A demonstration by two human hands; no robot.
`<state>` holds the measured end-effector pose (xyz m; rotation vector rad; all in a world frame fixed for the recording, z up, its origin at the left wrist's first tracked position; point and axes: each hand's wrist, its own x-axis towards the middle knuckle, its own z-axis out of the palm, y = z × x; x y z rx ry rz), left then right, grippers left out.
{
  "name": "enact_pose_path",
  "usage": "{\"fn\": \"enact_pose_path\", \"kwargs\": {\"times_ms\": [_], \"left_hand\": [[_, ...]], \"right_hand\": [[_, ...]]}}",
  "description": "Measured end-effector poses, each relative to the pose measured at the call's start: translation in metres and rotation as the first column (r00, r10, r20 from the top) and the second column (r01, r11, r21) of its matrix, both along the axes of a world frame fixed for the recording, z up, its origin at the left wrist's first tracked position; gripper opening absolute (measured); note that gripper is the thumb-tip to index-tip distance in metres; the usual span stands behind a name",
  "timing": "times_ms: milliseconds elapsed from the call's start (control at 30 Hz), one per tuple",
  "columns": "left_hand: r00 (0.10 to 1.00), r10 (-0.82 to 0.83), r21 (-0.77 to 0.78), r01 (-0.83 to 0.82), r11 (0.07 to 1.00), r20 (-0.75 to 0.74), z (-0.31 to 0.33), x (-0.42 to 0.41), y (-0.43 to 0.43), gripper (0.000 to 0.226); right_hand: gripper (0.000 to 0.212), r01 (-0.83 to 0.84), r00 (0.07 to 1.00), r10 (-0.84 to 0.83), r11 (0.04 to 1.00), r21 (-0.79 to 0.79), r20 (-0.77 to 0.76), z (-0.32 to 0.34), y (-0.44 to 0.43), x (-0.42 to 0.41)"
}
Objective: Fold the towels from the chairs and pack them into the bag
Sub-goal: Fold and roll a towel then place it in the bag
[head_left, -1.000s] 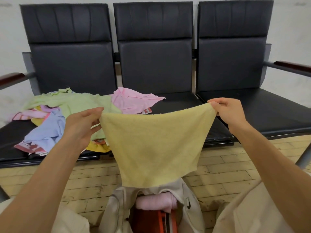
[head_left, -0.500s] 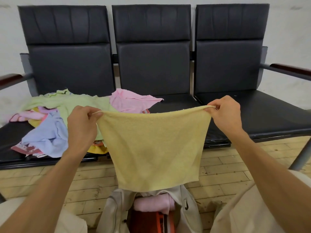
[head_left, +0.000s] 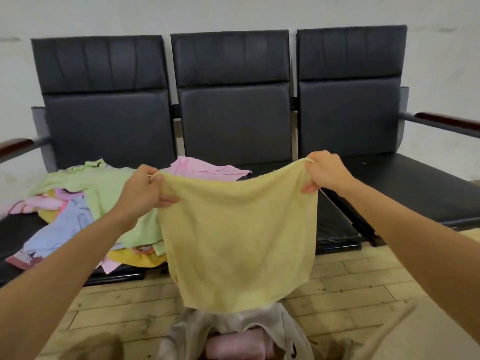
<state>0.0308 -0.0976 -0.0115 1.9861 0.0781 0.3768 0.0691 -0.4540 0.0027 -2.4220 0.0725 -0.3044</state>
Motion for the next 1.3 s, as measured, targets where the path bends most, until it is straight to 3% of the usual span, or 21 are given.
{"fn": "enact_pose_path", "kwargs": {"times_ms": [67, 133, 233, 300, 367, 467, 533, 600, 867, 1033, 1100, 1167, 1233, 1300], "left_hand": [[1.000, -0.008, 0.018, 0.008, 1.000, 0.013, 0.001, 0.018, 0.001, 0.010], [0.999, 0.005, 0.022, -0.006, 1.000, 0.049, 0.001, 0.033, 0.002, 0.004], [0.955, 0.073, 0.026, -0.085, 0.996, 0.287, -0.001, 0.039, -0.003, 0.003], [0.886, 0.079, 0.000, -0.089, 0.996, 0.457, -0.003, 0.034, -0.008, 0.005], [0.881, 0.007, 0.077, -0.049, 0.996, 0.474, -0.010, 0.032, -0.009, 0.007], [0.965, -0.062, 0.228, 0.003, 0.974, 0.254, -0.036, 0.032, -0.002, 0.011], [0.993, -0.101, 0.289, 0.080, 0.954, 0.060, -0.054, 0.029, 0.001, 0.011], [0.990, -0.127, 0.316, 0.141, 0.938, -0.065, -0.067, 0.024, 0.002, 0.011], [0.954, -0.154, 0.144, 0.196, 0.970, -0.259, -0.047, 0.042, 0.002, 0.014], [0.875, -0.203, -0.026, 0.214, 0.977, -0.440, -0.021, 0.094, 0.005, 0.020], [0.924, -0.167, -0.049, 0.160, 0.986, -0.344, -0.017, 0.117, 0.001, 0.012], [0.988, -0.048, -0.008, 0.047, 0.999, -0.147, -0.019, 0.141, -0.002, 0.006], [0.998, 0.060, 0.049, -0.061, 0.997, 0.013, -0.022, 0.155, -0.006, 0.007], [0.996, 0.061, 0.078, -0.066, 0.995, 0.062, -0.033, 0.162, -0.009, 0.002]], "right_hand": [[0.027, -0.026, 0.999, 0.026, 0.999, 0.020, 0.025, 0.001, 0.004, 0.013], [0.024, -0.054, 0.973, 0.063, 0.997, -0.047, 0.222, 0.001, 0.008, 0.022], [0.028, -0.120, 0.815, 0.028, 0.985, 0.121, 0.578, -0.006, 0.011, 0.024], [0.029, -0.145, 0.752, -0.025, 0.969, 0.202, 0.659, -0.014, 0.011, 0.025], [0.026, -0.090, 0.810, -0.027, 0.981, 0.170, 0.586, -0.023, 0.009, 0.027], [0.024, -0.088, 0.972, 0.087, 0.996, -0.005, 0.219, -0.040, 0.001, 0.025], [0.022, -0.160, 0.987, 0.157, 0.980, -0.115, -0.037, -0.055, -0.005, 0.021], [0.022, -0.193, 0.975, 0.168, 0.964, -0.185, -0.144, -0.068, -0.007, 0.016], [0.025, -0.089, 0.985, 0.088, 0.996, 0.002, -0.147, -0.063, -0.002, 0.042], [0.025, -0.050, 0.957, 0.029, 0.996, -0.068, -0.288, -0.045, 0.008, 0.096], [0.026, -0.027, 0.968, 0.012, 0.998, -0.056, -0.251, -0.039, 0.012, 0.122], [0.026, 0.010, 0.997, -0.013, 0.999, -0.039, -0.082, -0.033, 0.014, 0.143], [0.027, 0.014, 0.993, -0.013, 1.000, -0.007, 0.119, -0.033, 0.017, 0.152], [0.027, -0.019, 0.984, 0.014, 0.999, 0.026, 0.176, -0.040, 0.016, 0.153]]}}
